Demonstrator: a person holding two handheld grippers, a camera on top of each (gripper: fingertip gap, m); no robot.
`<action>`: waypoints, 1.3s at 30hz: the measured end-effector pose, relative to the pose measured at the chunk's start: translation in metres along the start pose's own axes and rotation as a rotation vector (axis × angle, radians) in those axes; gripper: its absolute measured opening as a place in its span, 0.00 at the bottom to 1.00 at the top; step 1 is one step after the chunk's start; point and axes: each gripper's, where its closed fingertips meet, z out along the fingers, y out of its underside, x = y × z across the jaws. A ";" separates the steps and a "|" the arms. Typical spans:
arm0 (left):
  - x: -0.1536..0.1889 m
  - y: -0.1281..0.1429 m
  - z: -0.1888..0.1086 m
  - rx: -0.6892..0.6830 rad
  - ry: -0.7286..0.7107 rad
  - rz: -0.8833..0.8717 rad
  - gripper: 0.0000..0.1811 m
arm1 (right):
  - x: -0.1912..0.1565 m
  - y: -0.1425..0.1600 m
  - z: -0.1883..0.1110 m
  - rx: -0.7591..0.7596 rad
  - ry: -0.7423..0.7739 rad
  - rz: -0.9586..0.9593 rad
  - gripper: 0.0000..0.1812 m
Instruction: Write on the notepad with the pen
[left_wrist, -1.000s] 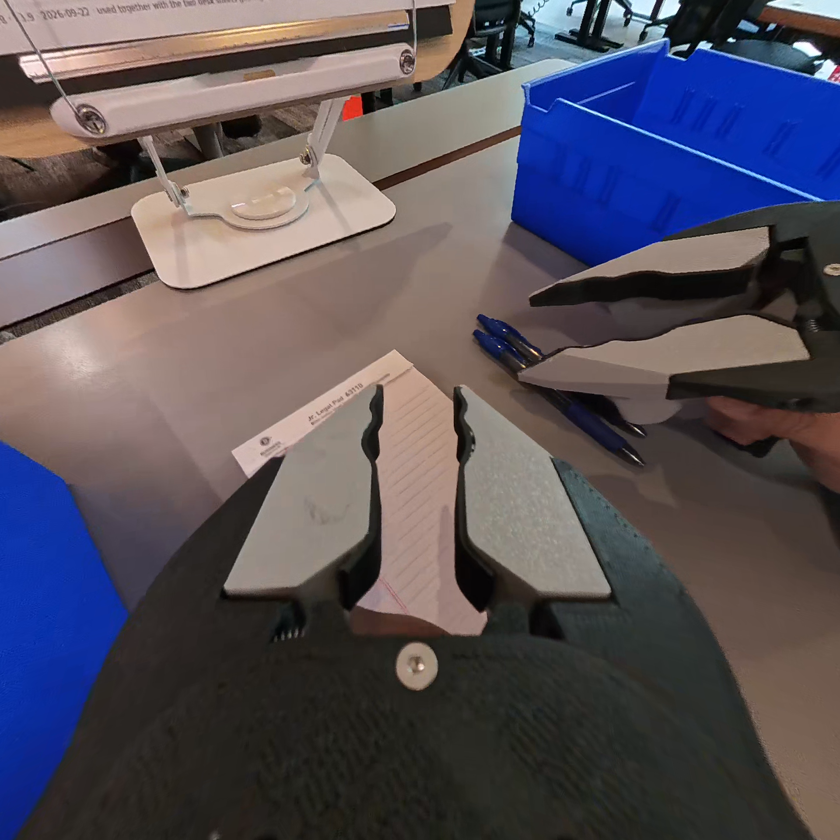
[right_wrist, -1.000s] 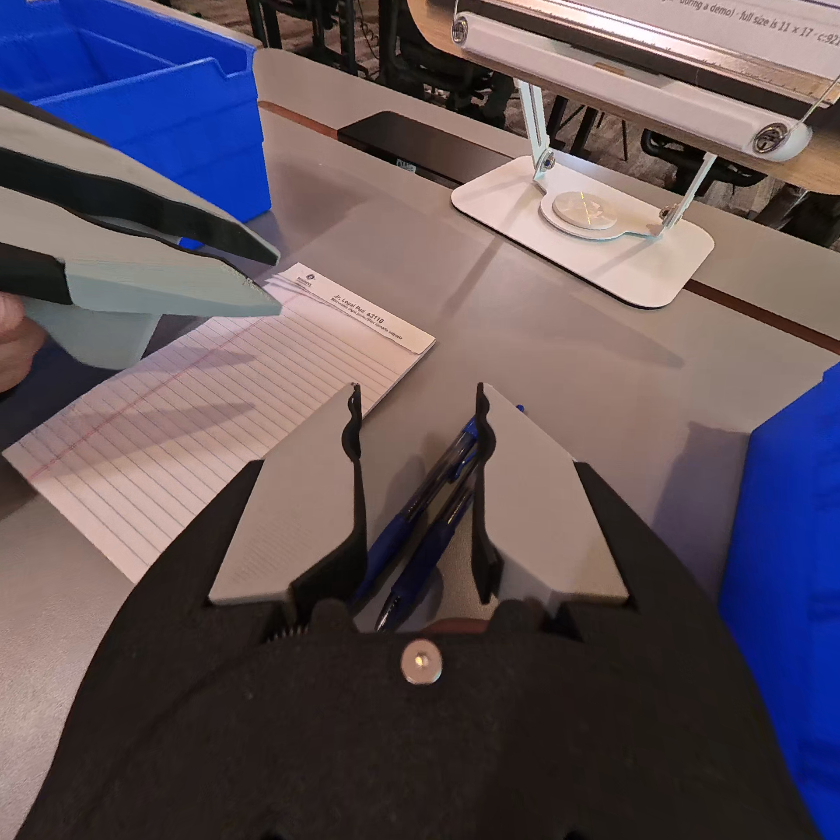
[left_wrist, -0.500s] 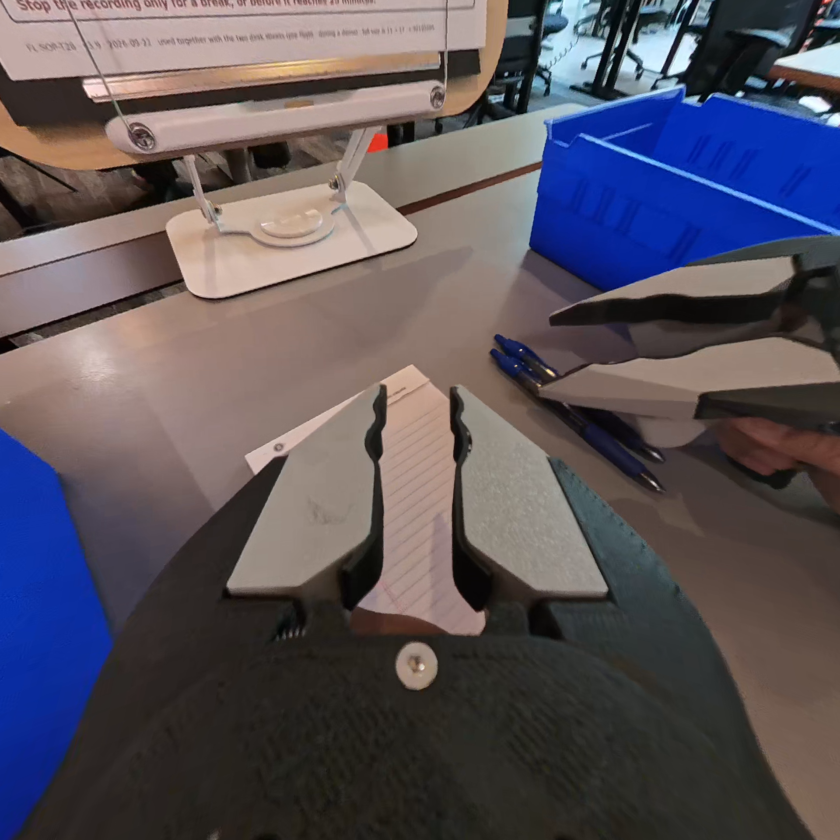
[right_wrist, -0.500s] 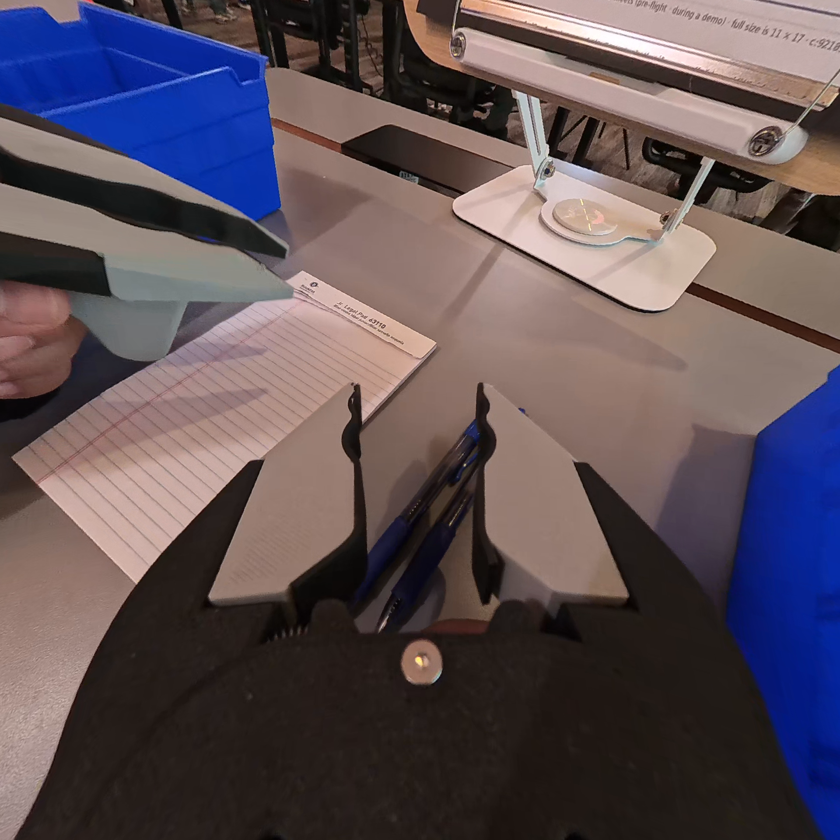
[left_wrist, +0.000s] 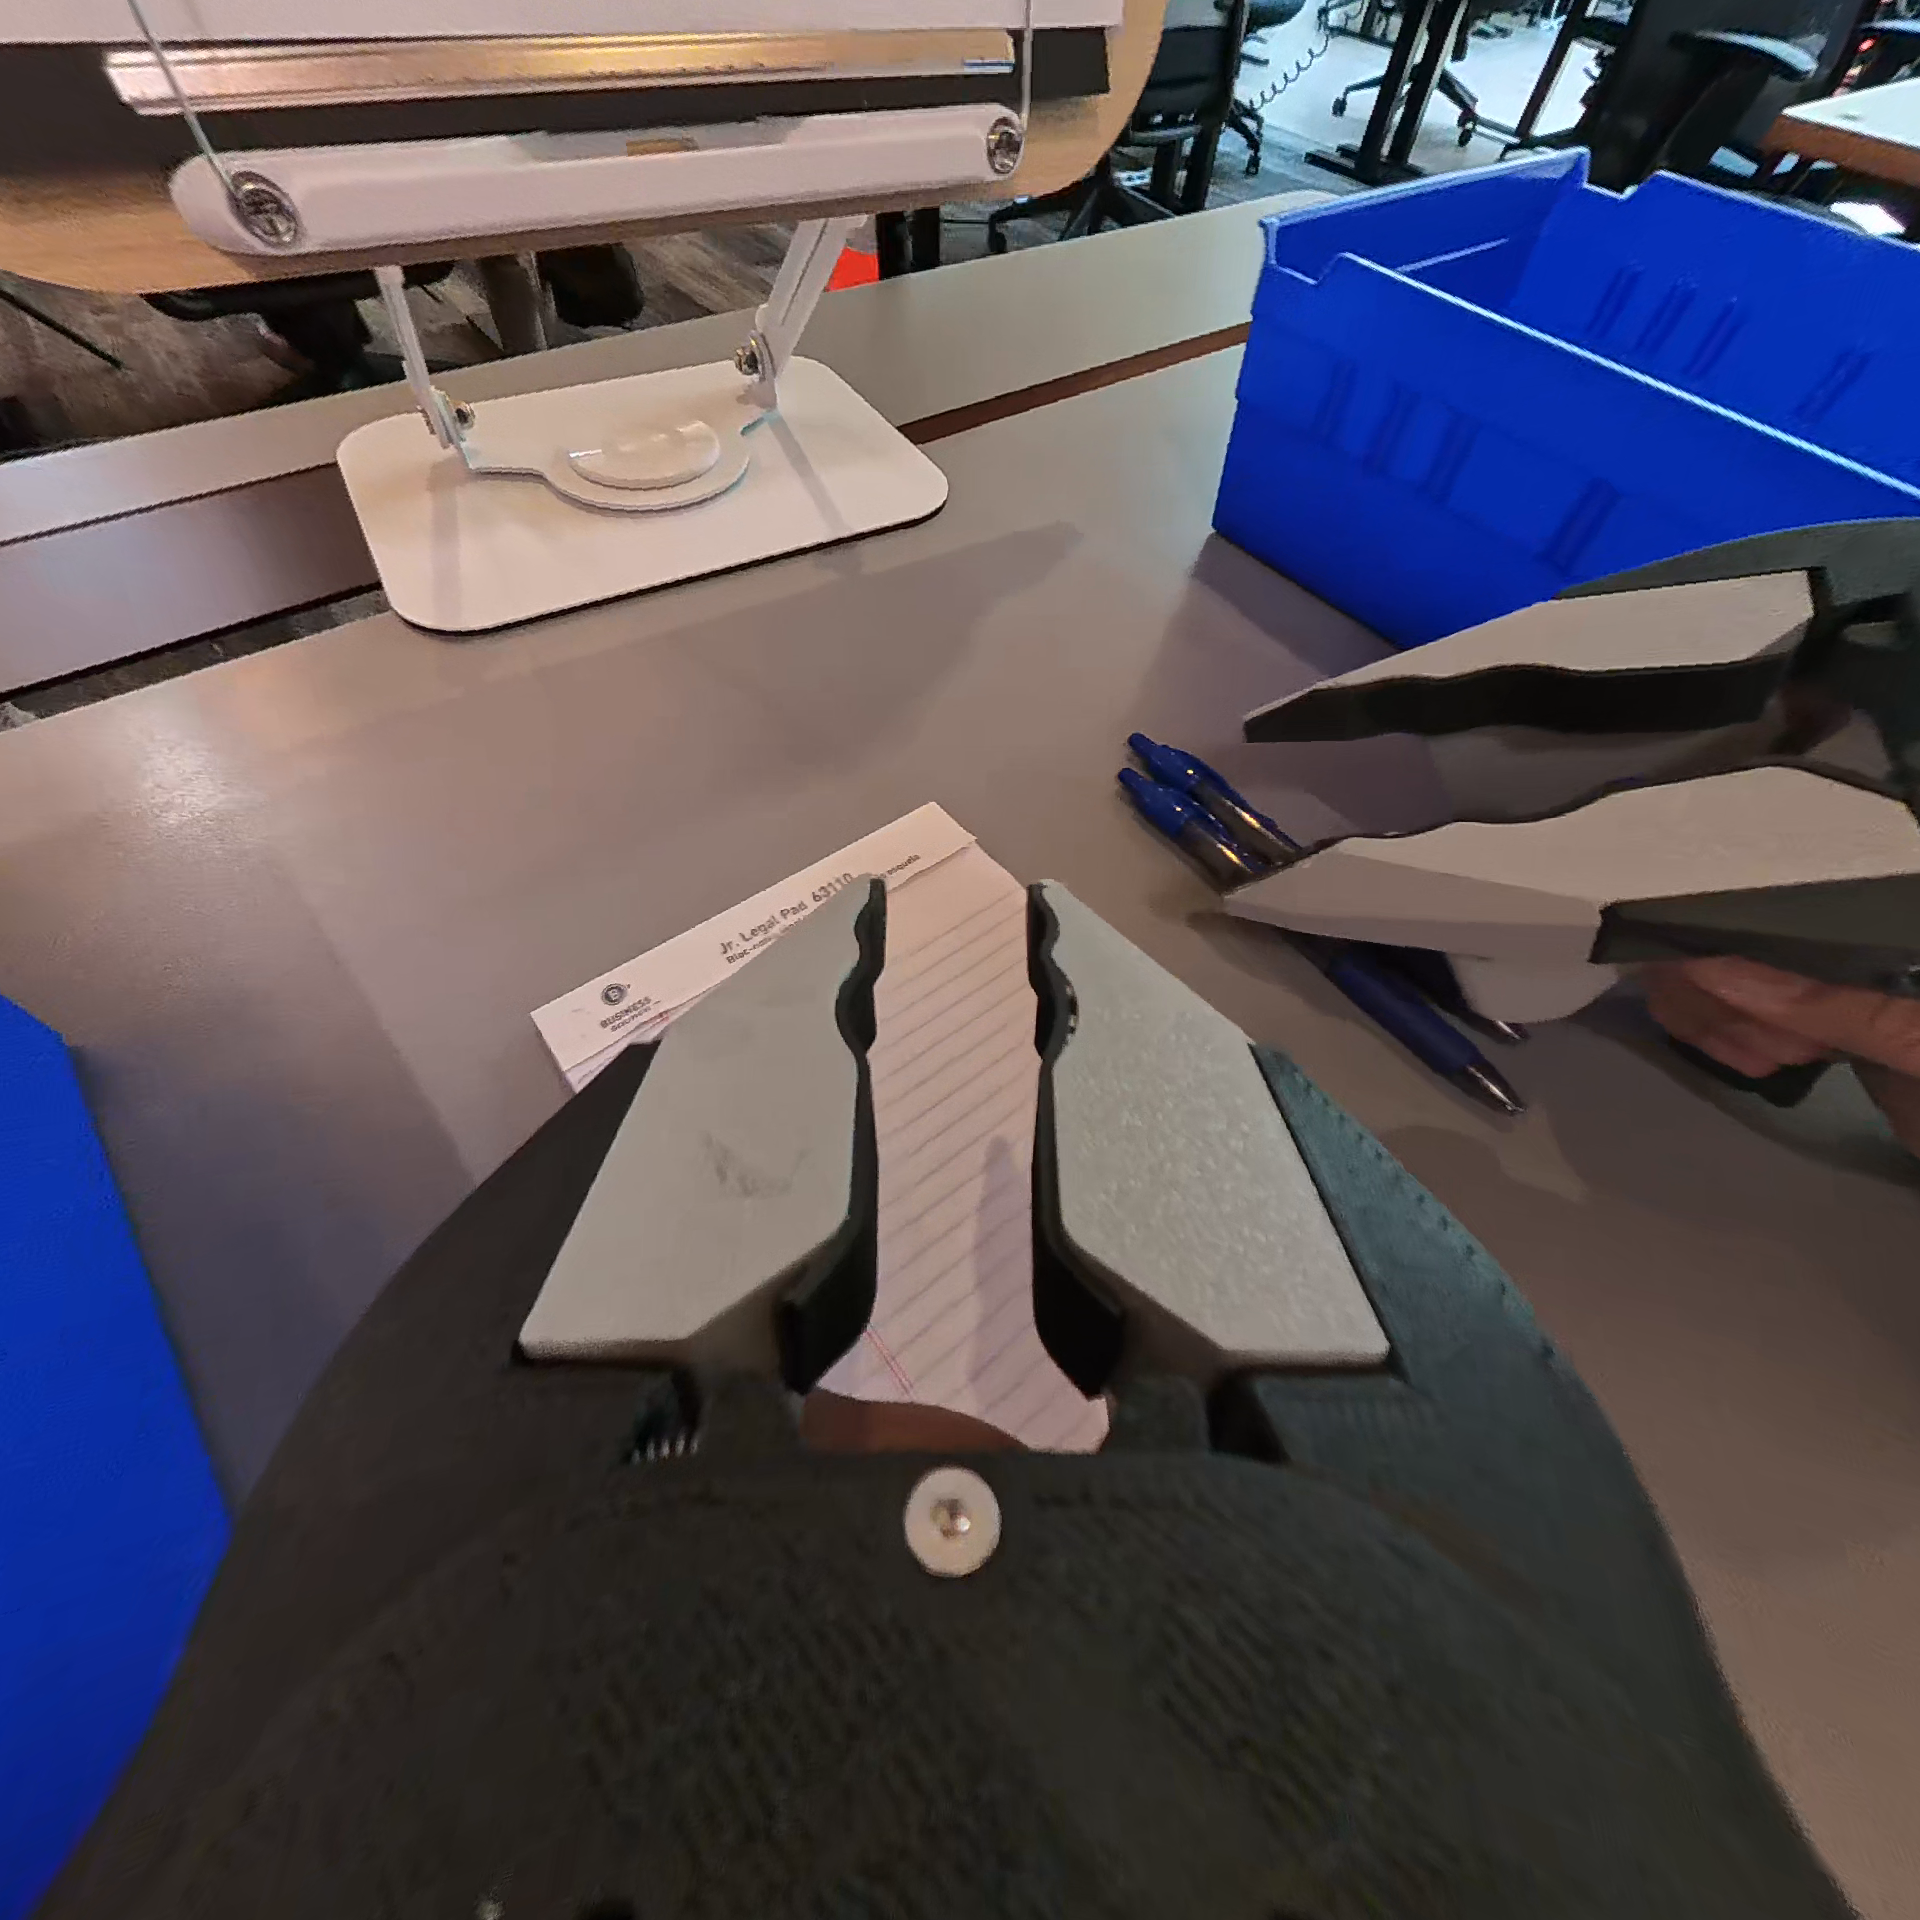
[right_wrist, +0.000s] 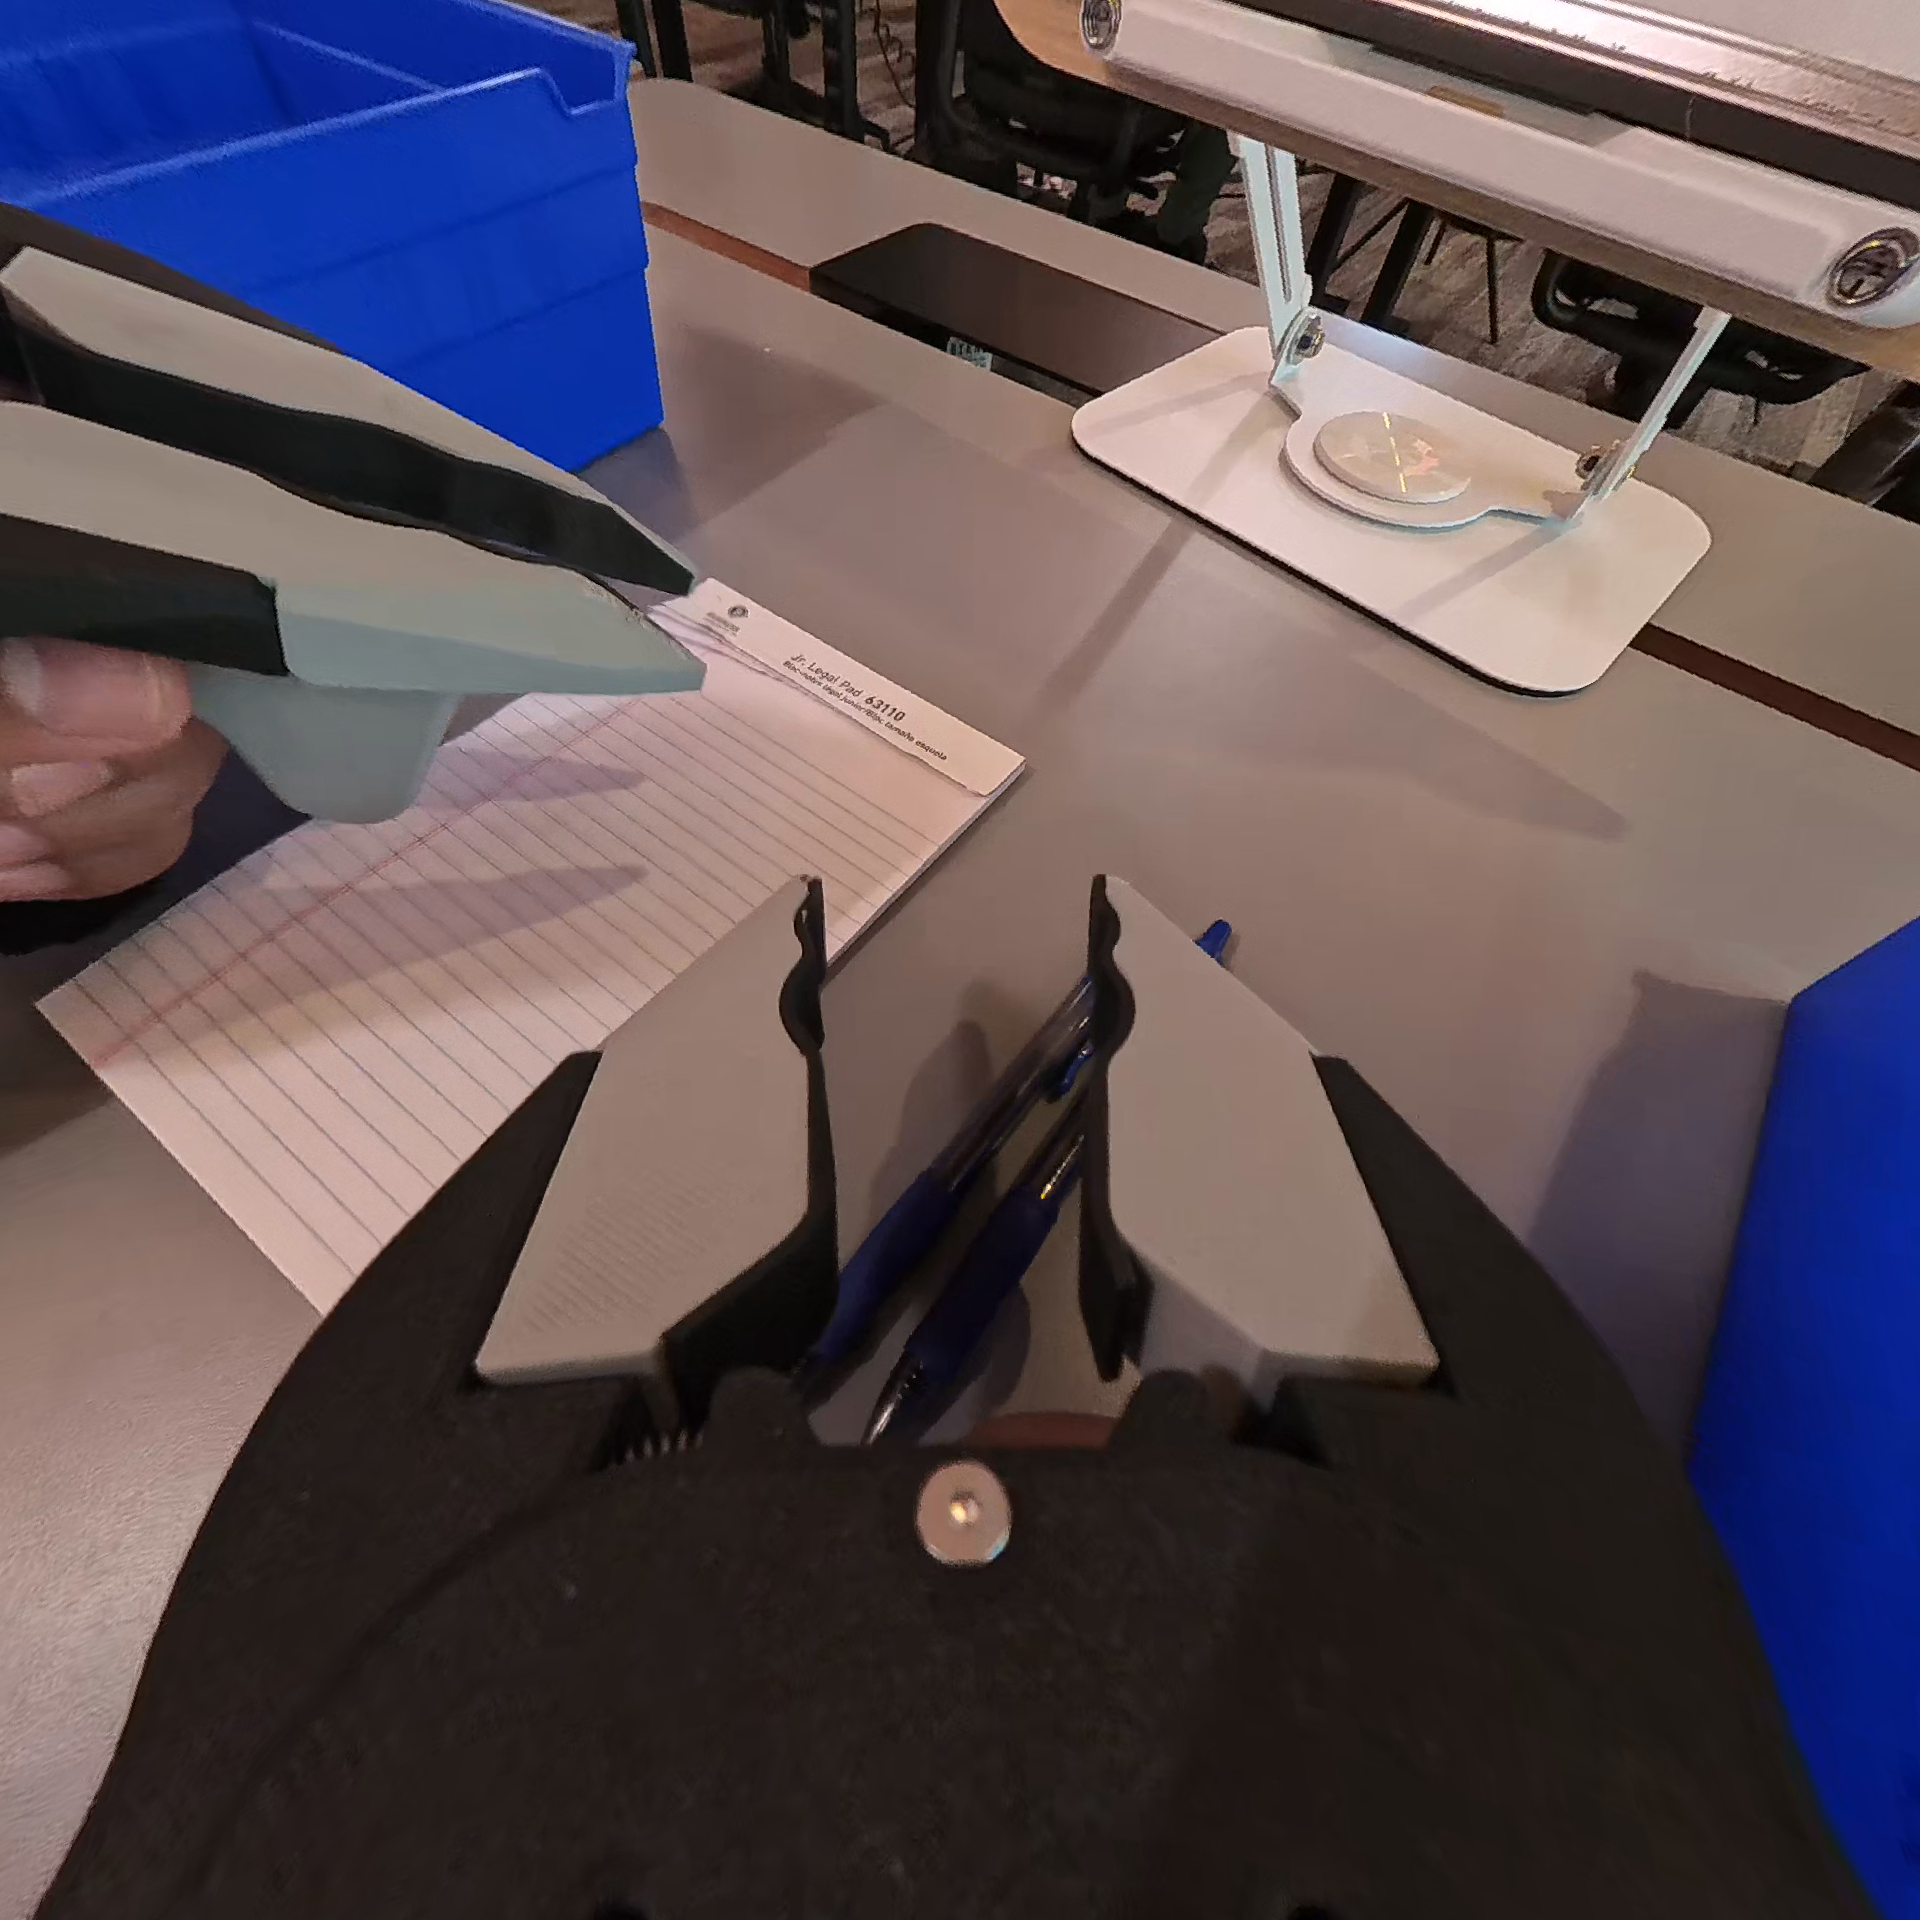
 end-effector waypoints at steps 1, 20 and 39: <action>-0.003 0.000 0.000 0.000 -0.010 -0.008 0.14 | 0.000 0.000 -0.001 0.001 -0.006 0.003 0.26; -0.007 0.059 0.014 -0.308 -0.050 0.044 0.15 | 0.011 0.033 0.001 -0.205 0.005 0.058 0.19; 0.005 0.063 0.008 -0.354 -0.032 0.044 0.07 | 0.000 0.056 0.001 -0.357 -0.030 -0.001 0.11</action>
